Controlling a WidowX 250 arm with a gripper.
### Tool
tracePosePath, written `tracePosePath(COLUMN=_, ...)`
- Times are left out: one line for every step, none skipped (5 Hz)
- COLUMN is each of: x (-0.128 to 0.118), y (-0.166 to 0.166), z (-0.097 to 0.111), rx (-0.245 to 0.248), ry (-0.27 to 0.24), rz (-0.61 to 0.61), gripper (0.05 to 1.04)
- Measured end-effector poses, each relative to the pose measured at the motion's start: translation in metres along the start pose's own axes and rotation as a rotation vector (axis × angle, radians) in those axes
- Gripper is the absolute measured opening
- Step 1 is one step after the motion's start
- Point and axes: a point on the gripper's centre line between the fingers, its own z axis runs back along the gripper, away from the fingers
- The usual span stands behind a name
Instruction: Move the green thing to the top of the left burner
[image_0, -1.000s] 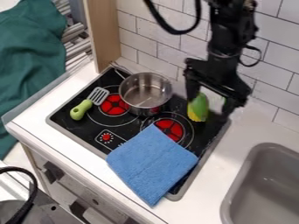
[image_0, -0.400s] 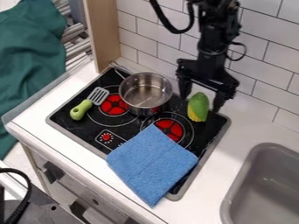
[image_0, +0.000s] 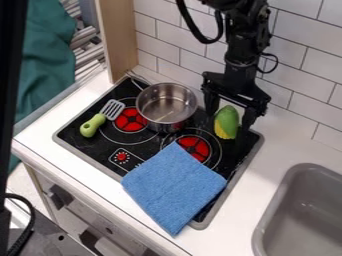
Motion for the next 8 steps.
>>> tracePosePath(x=-0.002, y=-0.001, z=-0.009, rx=-0.008, ry=0.02, rz=0.009, gripper=0.953)
tracePosePath(x=0.002, y=-0.002, z=-0.011, rx=-0.009, ry=0.014, rz=0.006, gripper=0.689)
tracePosePath(x=0.0, y=-0.002, z=-0.011, rx=-0.014, ry=0.025, rz=-0.002, gripper=0.669)
tracePosePath(x=-0.005, y=0.002, z=-0.004, rx=-0.012, ry=0.022, rz=-0.01, gripper=0.669)
tracePosePath(x=-0.008, y=0.009, z=0.05, rx=0.021, ry=-0.089, rz=-0.007, gripper=0.669)
tracePosePath(x=-0.044, y=0.036, z=0.089, rx=0.084, ry=-0.138, rz=0.072, gripper=0.669)
tracePosePath(x=-0.081, y=0.073, z=0.087, rx=0.115, ry=-0.077, rz=0.211, gripper=0.669)
tracePosePath(x=-0.107, y=0.108, z=0.066, rx=0.08, ry=-0.056, rz=0.305, gripper=0.669)
